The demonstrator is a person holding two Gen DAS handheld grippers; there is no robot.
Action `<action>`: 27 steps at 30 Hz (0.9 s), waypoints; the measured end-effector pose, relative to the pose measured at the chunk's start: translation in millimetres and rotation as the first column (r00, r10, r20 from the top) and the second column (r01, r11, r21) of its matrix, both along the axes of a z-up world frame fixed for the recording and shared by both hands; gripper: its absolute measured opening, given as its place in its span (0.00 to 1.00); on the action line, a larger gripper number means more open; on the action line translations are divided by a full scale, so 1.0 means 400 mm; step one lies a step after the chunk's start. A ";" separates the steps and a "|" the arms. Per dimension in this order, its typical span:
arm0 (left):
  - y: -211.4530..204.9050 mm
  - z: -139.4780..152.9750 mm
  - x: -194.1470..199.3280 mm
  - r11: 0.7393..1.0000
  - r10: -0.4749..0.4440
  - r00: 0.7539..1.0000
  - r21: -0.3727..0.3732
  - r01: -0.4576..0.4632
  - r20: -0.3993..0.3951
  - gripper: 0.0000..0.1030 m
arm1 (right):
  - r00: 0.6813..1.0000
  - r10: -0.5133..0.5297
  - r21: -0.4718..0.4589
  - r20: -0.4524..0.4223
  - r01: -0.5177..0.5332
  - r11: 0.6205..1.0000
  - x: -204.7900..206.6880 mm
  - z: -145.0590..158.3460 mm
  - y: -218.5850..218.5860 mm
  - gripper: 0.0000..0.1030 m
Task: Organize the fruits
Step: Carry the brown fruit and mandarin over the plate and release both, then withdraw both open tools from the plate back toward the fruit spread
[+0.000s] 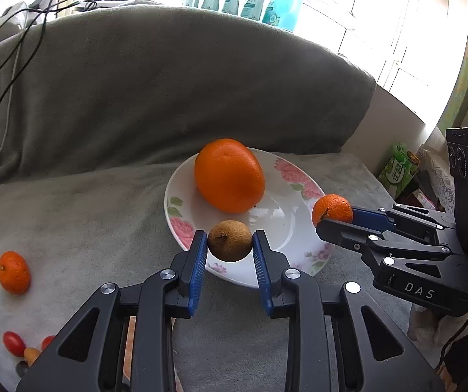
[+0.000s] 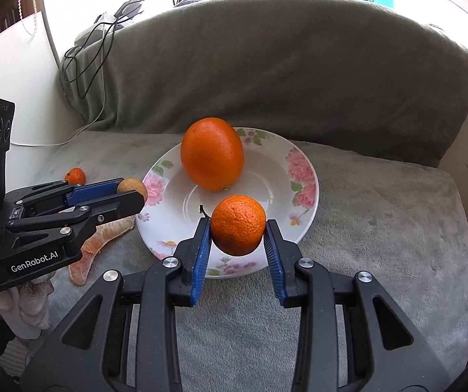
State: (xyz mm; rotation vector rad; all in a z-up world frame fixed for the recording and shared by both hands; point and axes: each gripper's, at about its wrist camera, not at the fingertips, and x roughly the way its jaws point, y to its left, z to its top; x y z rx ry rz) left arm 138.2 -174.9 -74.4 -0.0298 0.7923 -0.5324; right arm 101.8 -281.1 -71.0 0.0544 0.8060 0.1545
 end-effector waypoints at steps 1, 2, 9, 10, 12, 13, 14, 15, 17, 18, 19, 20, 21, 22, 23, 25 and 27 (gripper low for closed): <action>-0.004 -0.001 0.003 1.000 -0.001 1.000 0.001 0.001 -0.001 0.26 | 1.000 -0.002 0.001 -0.002 0.002 1.000 0.004 -0.001 -0.003 0.33; -0.007 -0.001 0.006 1.000 -0.003 1.000 0.002 0.003 -0.002 0.26 | 1.000 -0.004 0.002 -0.004 0.004 1.000 0.008 -0.003 -0.006 0.33; -0.015 -0.004 0.016 1.000 -0.006 1.000 0.012 0.006 -0.010 0.26 | 1.000 -0.023 -0.003 -0.013 0.023 1.000 0.028 -0.014 -0.025 0.33; -0.016 -0.004 0.017 1.000 -0.005 1.000 0.013 0.006 -0.010 0.26 | 1.000 -0.026 -0.001 -0.015 0.026 1.000 0.031 -0.015 -0.029 0.33; -0.015 -0.004 0.017 1.000 -0.006 1.000 0.016 0.006 -0.012 0.26 | 0.999 -0.031 0.002 -0.018 0.031 1.000 0.035 -0.017 -0.035 0.34; -0.014 -0.003 0.017 1.000 -0.007 1.000 0.018 0.007 -0.012 0.26 | 0.999 -0.032 0.003 -0.019 0.032 0.999 0.036 -0.017 -0.038 0.34; -0.016 -0.004 0.018 1.000 -0.008 1.000 0.022 0.008 -0.013 0.26 | 0.999 -0.034 0.002 -0.018 0.034 0.999 0.038 -0.018 -0.039 0.34; -0.018 -0.004 0.019 1.000 -0.010 1.000 0.025 0.011 -0.015 0.26 | 0.999 -0.037 0.001 -0.018 0.037 0.999 0.039 -0.019 -0.041 0.34; -0.021 -0.007 0.022 0.999 -0.014 1.000 0.029 0.014 -0.019 0.26 | 0.999 -0.040 0.005 -0.019 0.040 0.999 0.042 -0.020 -0.043 0.34; -0.022 -0.007 0.022 0.999 -0.014 1.000 0.030 0.015 -0.019 0.26 | 0.999 -0.043 0.008 -0.016 0.043 0.999 0.043 -0.020 -0.045 0.34; -0.024 -0.007 0.023 0.999 -0.015 1.000 0.031 0.015 -0.019 0.26 | 0.999 -0.044 0.011 -0.017 0.044 0.999 0.045 -0.020 -0.046 0.34; -0.024 -0.007 0.023 0.999 -0.015 1.000 0.031 0.015 -0.018 0.26 | 0.999 -0.046 0.013 -0.018 0.046 0.999 0.047 -0.021 -0.047 0.34; -0.025 -0.006 0.023 0.999 -0.014 1.000 0.031 0.015 -0.017 0.26 | 0.999 -0.049 0.014 -0.019 0.049 0.999 0.048 -0.021 -0.049 0.34; -0.026 -0.006 0.023 0.999 -0.014 1.000 0.033 0.015 -0.017 0.27 | 0.998 -0.052 0.015 -0.020 0.052 0.999 0.049 -0.020 -0.050 0.34; -0.026 -0.007 0.024 0.999 -0.013 1.000 0.036 0.014 -0.020 0.28 | 0.998 -0.054 0.015 -0.017 0.055 0.998 0.050 -0.018 -0.052 0.41; -0.024 -0.007 0.026 0.999 -0.006 1.000 0.036 0.007 -0.019 0.43 | 0.998 -0.065 0.015 0.004 0.065 0.998 0.047 -0.008 -0.055 0.65; -0.020 -0.006 0.026 1.000 0.002 1.000 0.031 -0.002 -0.020 0.45 | 0.998 -0.067 0.017 0.021 0.066 0.998 0.042 0.002 -0.055 0.72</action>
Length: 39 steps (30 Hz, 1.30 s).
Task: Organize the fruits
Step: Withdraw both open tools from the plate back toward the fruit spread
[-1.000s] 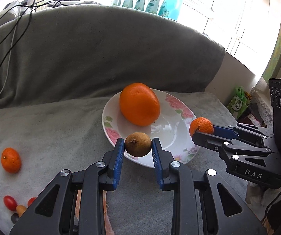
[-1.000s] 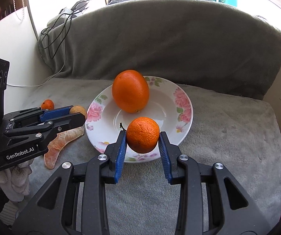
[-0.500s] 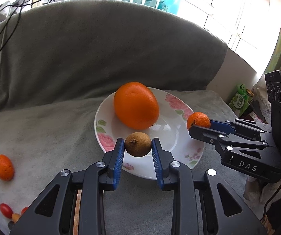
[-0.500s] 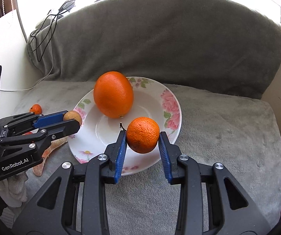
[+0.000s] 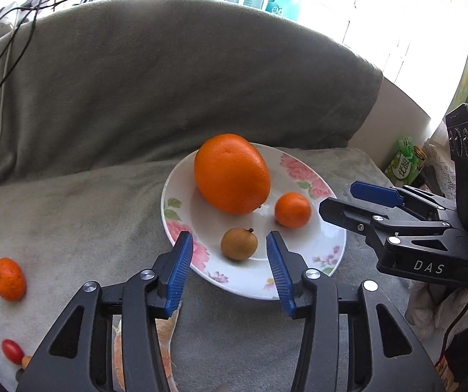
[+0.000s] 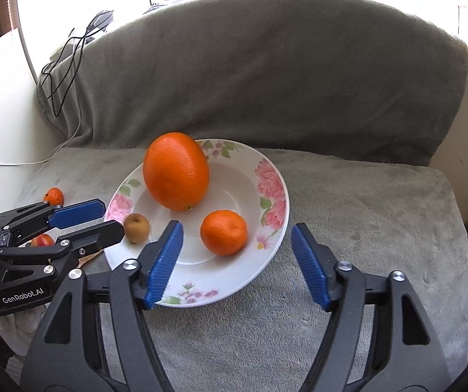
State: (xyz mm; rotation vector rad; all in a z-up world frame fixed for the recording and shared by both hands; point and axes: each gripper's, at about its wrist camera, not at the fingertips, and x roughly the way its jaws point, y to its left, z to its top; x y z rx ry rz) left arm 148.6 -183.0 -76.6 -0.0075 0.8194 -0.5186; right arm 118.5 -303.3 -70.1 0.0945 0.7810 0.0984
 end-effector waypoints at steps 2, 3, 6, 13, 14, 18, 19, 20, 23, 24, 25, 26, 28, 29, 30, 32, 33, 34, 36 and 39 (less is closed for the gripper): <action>0.004 0.000 0.003 1.000 0.007 1.000 0.000 -0.007 -0.005 0.54 | 1.000 -0.005 -0.004 0.005 0.005 1.000 0.000 0.007 0.000 0.72; 0.005 0.000 0.004 1.000 0.009 1.000 -0.001 -0.009 -0.007 0.57 | 1.000 -0.009 -0.008 0.007 0.009 1.000 0.000 0.010 0.000 0.72; 0.007 0.003 0.001 1.000 0.009 1.000 0.002 -0.009 0.000 0.63 | 1.000 -0.023 -0.016 0.014 0.023 1.000 0.000 0.014 0.000 0.76; 0.013 0.012 -0.005 0.999 0.035 0.999 0.032 -0.035 0.015 0.72 | 0.999 -0.038 -0.018 0.031 0.039 0.999 -0.006 0.024 0.000 0.84; 0.015 0.014 -0.007 0.999 0.038 0.999 0.031 -0.039 0.016 0.72 | 0.999 -0.038 -0.021 0.032 0.039 0.999 -0.007 0.026 0.002 0.84; 0.018 0.021 -0.011 0.998 0.042 0.999 0.039 -0.043 0.023 0.72 | 0.998 -0.041 -0.022 0.039 0.041 0.999 -0.013 0.034 0.006 0.84; 0.021 0.023 -0.014 0.998 0.044 0.999 0.041 -0.045 0.026 0.72 | 0.998 -0.041 -0.021 0.041 0.042 0.999 -0.016 0.037 0.007 0.84; 0.025 0.025 -0.017 0.998 0.045 0.999 0.041 -0.047 0.028 0.72 | 0.998 -0.041 -0.020 0.043 0.042 0.999 -0.018 0.039 0.008 0.84; 0.038 0.036 -0.028 0.998 0.050 0.998 0.042 -0.051 0.039 0.72 | 0.998 -0.035 -0.022 0.049 0.036 0.999 -0.026 0.049 0.018 0.84; 0.044 0.041 -0.033 0.998 0.051 0.998 0.042 -0.053 0.044 0.72 | 0.998 -0.031 -0.026 0.051 0.032 0.999 -0.029 0.052 0.023 0.84; 0.052 0.046 -0.039 0.998 0.053 0.997 0.041 -0.055 0.049 0.72 | 0.998 -0.024 -0.029 0.054 0.026 0.999 -0.031 0.056 0.029 0.84; 0.060 0.052 -0.043 0.997 0.057 0.997 0.041 -0.059 0.055 0.72 | 0.998 -0.016 -0.028 0.055 0.018 0.999 -0.034 0.059 0.036 0.84; 0.078 0.062 -0.052 0.997 0.067 0.996 0.040 -0.070 0.063 0.72 | 0.998 -0.003 -0.020 0.062 0.004 1.000 -0.039 0.066 0.047 0.84; 0.089 0.067 -0.057 0.996 0.076 0.995 0.039 -0.079 0.068 0.72 | 0.998 -0.001 -0.015 0.068 0.002 1.000 -0.043 0.069 0.052 0.84; 0.100 0.071 -0.061 0.995 0.087 0.994 0.040 -0.090 0.068 0.72 | 0.997 0.001 -0.009 0.077 -0.001 1.000 -0.047 0.073 0.057 0.84; 0.125 0.078 -0.072 0.993 0.106 0.992 0.042 -0.109 0.076 0.72 | 0.995 0.005 0.003 0.095 -0.005 1.000 -0.053 0.080 0.065 0.84; 0.140 0.080 -0.077 0.992 0.114 0.990 0.041 -0.117 0.078 0.72 | 0.995 0.008 0.011 0.104 -0.010 1.000 -0.056 0.084 0.069 0.84; 0.156 0.081 -0.083 0.991 0.122 0.990 0.041 -0.125 0.078 0.72 | 0.994 0.016 0.018 0.107 -0.018 1.000 -0.057 0.087 0.075 0.84; 0.192 0.084 -0.094 0.988 0.149 0.986 0.041 -0.152 0.077 0.72 | 0.994 0.042 0.018 0.105 -0.044 0.999 -0.054 0.091 0.090 0.84; 0.250 0.089 -0.118 0.980 0.191 0.978 0.034 -0.195 0.085 0.72 | 0.991 0.087 0.010 0.104 -0.088 0.996 -0.053 0.096 0.121 0.84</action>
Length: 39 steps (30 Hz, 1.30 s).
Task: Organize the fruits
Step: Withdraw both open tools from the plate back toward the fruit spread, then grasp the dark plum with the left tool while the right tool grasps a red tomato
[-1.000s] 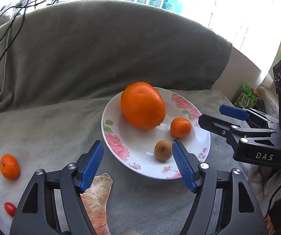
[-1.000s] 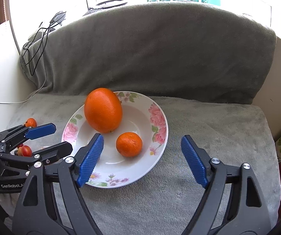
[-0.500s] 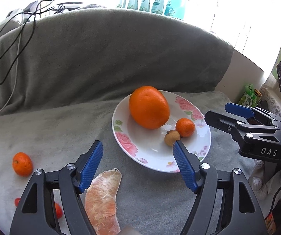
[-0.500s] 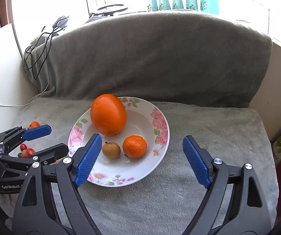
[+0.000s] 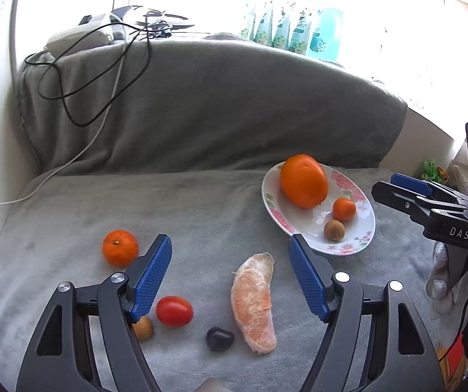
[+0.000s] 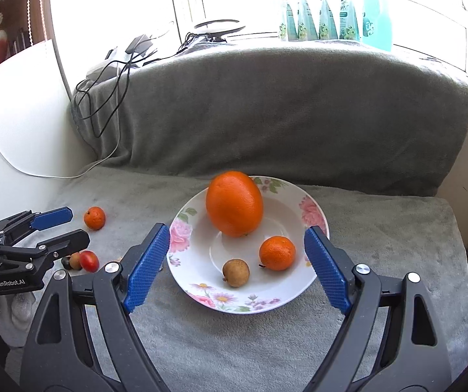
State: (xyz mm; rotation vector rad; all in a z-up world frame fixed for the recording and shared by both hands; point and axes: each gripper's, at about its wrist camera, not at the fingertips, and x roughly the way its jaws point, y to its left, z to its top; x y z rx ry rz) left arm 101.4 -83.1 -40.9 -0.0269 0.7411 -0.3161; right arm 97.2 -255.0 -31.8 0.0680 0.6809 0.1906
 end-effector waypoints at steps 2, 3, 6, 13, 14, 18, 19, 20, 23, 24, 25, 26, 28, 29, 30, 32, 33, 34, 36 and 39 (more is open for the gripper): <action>0.038 0.002 -0.015 1.000 0.027 1.000 -0.007 -0.027 0.006 0.72 | 0.999 0.040 -0.013 -0.012 -0.040 0.999 0.001 -0.001 0.027 0.84; 0.057 0.004 -0.023 0.999 0.043 0.999 -0.009 -0.042 0.008 0.72 | 0.998 0.056 -0.029 -0.018 -0.057 0.998 0.001 -0.002 0.043 0.84; 0.114 0.001 -0.047 0.996 0.084 0.996 -0.009 -0.084 0.006 0.72 | 0.994 0.105 -0.059 -0.020 -0.107 0.993 -0.002 -0.006 0.088 0.84; 0.212 -0.025 -0.089 0.987 0.161 0.987 0.005 -0.161 -0.022 0.71 | 0.975 0.213 -0.072 -0.060 -0.217 0.973 0.005 -0.023 0.183 0.84; 0.226 -0.030 -0.097 0.985 0.170 0.985 0.004 -0.170 -0.028 0.71 | 0.971 0.230 -0.069 -0.069 -0.234 0.970 0.007 -0.026 0.195 0.84; 0.256 -0.060 -0.114 0.982 0.186 0.980 -0.011 -0.187 -0.069 0.70 | 0.952 0.285 -0.049 -0.107 -0.291 0.955 0.015 -0.042 0.246 0.84; 0.258 -0.068 -0.116 0.983 0.184 0.980 -0.012 -0.186 -0.080 0.64 | 0.947 0.299 -0.045 -0.116 -0.306 0.951 0.017 -0.047 0.259 0.84; 0.258 -0.075 -0.116 0.983 0.181 0.979 -0.013 -0.183 -0.090 0.63 | 0.940 0.318 -0.041 -0.125 -0.325 0.945 0.017 -0.053 0.273 0.84; 0.254 -0.095 -0.115 0.985 0.166 0.980 -0.021 -0.169 -0.112 0.55 | 0.921 0.363 -0.058 -0.139 -0.373 0.926 0.019 -0.068 0.317 0.84; 0.252 -0.100 -0.115 0.987 0.157 0.980 -0.024 -0.161 -0.119 0.54 | 0.915 0.376 -0.061 -0.143 -0.388 0.920 0.021 -0.073 0.330 0.84; 0.249 -0.105 -0.114 0.988 0.151 0.981 -0.027 -0.155 -0.123 0.54 | 0.909 0.390 -0.059 -0.150 -0.401 0.914 0.023 -0.079 0.342 0.84; 0.246 -0.110 -0.111 0.988 0.145 0.981 -0.029 -0.150 -0.128 0.54 | 0.901 0.403 -0.053 -0.158 -0.415 0.908 0.025 -0.084 0.353 0.84; 0.242 -0.122 -0.105 0.989 0.134 0.981 -0.037 -0.141 -0.142 0.51 | 0.888 0.424 -0.037 -0.178 -0.437 0.899 0.033 -0.098 0.371 0.84; 0.243 -0.129 -0.102 0.990 0.130 0.980 -0.043 -0.138 -0.154 0.48 | 0.883 0.430 -0.033 -0.187 -0.443 0.896 0.036 -0.105 0.378 0.84; 0.243 -0.135 -0.098 0.990 0.126 0.979 -0.049 -0.135 -0.162 0.48 | 0.879 0.436 -0.029 -0.195 -0.449 0.893 0.039 -0.112 0.386 0.84; 0.241 -0.142 -0.093 0.991 0.119 0.979 -0.048 -0.128 -0.169 0.44 | 0.868 0.448 -0.019 -0.216 -0.462 0.887 0.046 -0.123 0.399 0.76; 0.241 -0.145 -0.092 0.991 0.118 0.978 -0.046 -0.127 -0.170 0.43 | 0.862 0.454 -0.013 -0.226 -0.469 0.883 0.050 -0.128 0.405 0.72; 0.241 -0.148 -0.090 0.991 0.116 0.978 -0.047 -0.126 -0.174 0.41 | 0.857 0.460 -0.008 -0.231 -0.475 0.880 0.053 -0.132 0.411 0.71; 0.242 -0.155 -0.083 0.991 0.113 0.977 -0.049 -0.124 -0.181 0.40 | 0.849 0.471 0.001 -0.241 -0.485 0.874 0.057 -0.138 0.423 0.68; 0.242 -0.162 -0.075 0.992 0.106 0.976 -0.053 -0.118 -0.190 0.37 | 0.833 0.490 0.007 -0.255 -0.506 0.863 0.063 -0.149 0.445 0.63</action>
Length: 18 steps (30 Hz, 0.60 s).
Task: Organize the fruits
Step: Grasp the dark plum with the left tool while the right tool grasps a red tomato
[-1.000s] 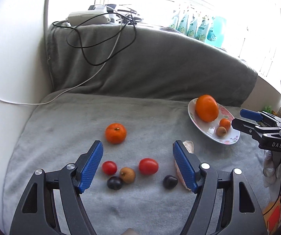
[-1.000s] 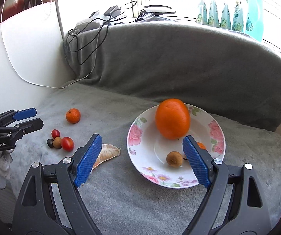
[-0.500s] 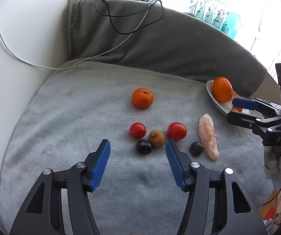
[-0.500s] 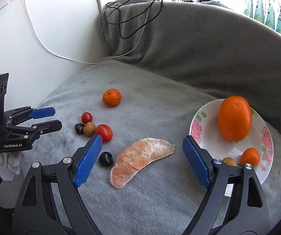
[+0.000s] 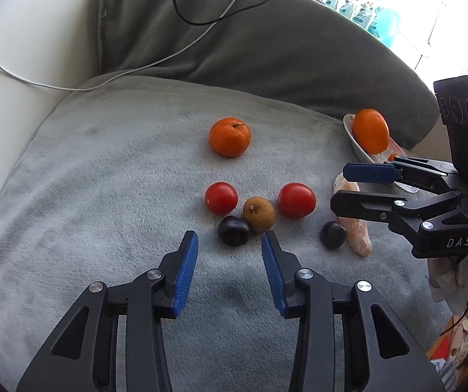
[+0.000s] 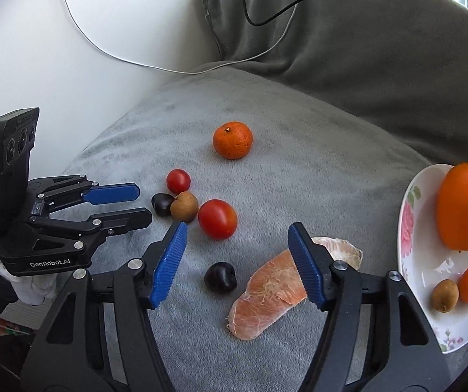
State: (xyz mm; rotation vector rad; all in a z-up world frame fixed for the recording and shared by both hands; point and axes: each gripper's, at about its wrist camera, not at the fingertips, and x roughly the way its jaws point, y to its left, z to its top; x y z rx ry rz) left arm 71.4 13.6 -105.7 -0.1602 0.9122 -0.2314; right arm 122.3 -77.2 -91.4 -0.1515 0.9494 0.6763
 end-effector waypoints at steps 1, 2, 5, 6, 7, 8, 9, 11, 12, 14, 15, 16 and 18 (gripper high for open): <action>-0.002 -0.003 0.006 1.000 -0.002 1.000 -0.002 0.002 -0.002 0.36 | 1.000 0.006 -0.004 -0.004 -0.006 1.000 0.002 -0.005 0.006 0.63; -0.002 -0.003 0.008 1.000 -0.003 1.000 -0.004 0.003 -0.002 0.36 | 1.000 0.012 -0.010 -0.006 -0.012 1.000 0.004 -0.009 0.013 0.62; -0.002 -0.003 0.015 1.000 -0.005 1.000 -0.008 0.005 0.000 0.35 | 1.000 0.024 -0.019 -0.013 -0.024 1.000 0.011 -0.020 0.027 0.61; -0.003 -0.003 0.018 1.000 -0.007 1.000 -0.007 0.007 0.001 0.35 | 1.000 0.026 -0.022 -0.015 -0.027 0.999 0.014 -0.024 0.030 0.60; -0.004 -0.004 0.019 1.000 -0.009 1.000 -0.005 0.009 0.002 0.34 | 0.999 0.029 -0.024 -0.019 -0.029 0.999 0.018 -0.027 0.033 0.60; -0.006 -0.005 0.021 1.000 -0.012 1.000 -0.002 0.012 0.002 0.34 | 0.999 0.030 -0.026 -0.023 -0.031 0.999 0.021 -0.031 0.036 0.59; -0.006 -0.007 0.023 1.000 -0.013 1.000 -0.002 0.013 0.000 0.33 | 0.999 0.030 -0.028 -0.027 -0.031 0.999 0.024 -0.034 0.037 0.58; -0.007 -0.009 0.027 1.000 -0.016 1.000 -0.003 0.016 -0.003 0.32 | 0.999 0.033 -0.028 -0.033 -0.034 0.999 0.029 -0.038 0.040 0.57; -0.008 -0.010 0.028 1.000 -0.018 1.000 -0.003 0.018 -0.003 0.32 | 0.999 0.035 -0.027 -0.037 -0.036 0.999 0.031 -0.040 0.040 0.56; -0.008 -0.011 0.032 1.000 -0.021 1.000 -0.005 0.021 -0.003 0.30 | 0.998 0.039 -0.029 -0.041 -0.040 0.999 0.034 -0.043 0.046 0.56; -0.009 -0.013 0.035 1.000 -0.022 1.000 -0.007 0.022 -0.005 0.30 | 0.998 0.042 -0.030 -0.043 -0.043 0.999 0.035 -0.044 0.049 0.55; -0.010 -0.014 0.038 1.000 -0.022 1.000 -0.009 0.022 -0.007 0.29 | 0.998 0.045 -0.030 -0.046 -0.046 0.998 0.036 -0.046 0.052 0.54; -0.011 -0.017 0.040 1.000 -0.024 1.000 -0.011 0.024 -0.010 0.28 | 0.997 0.051 -0.035 -0.054 -0.053 0.998 0.038 -0.051 0.058 0.48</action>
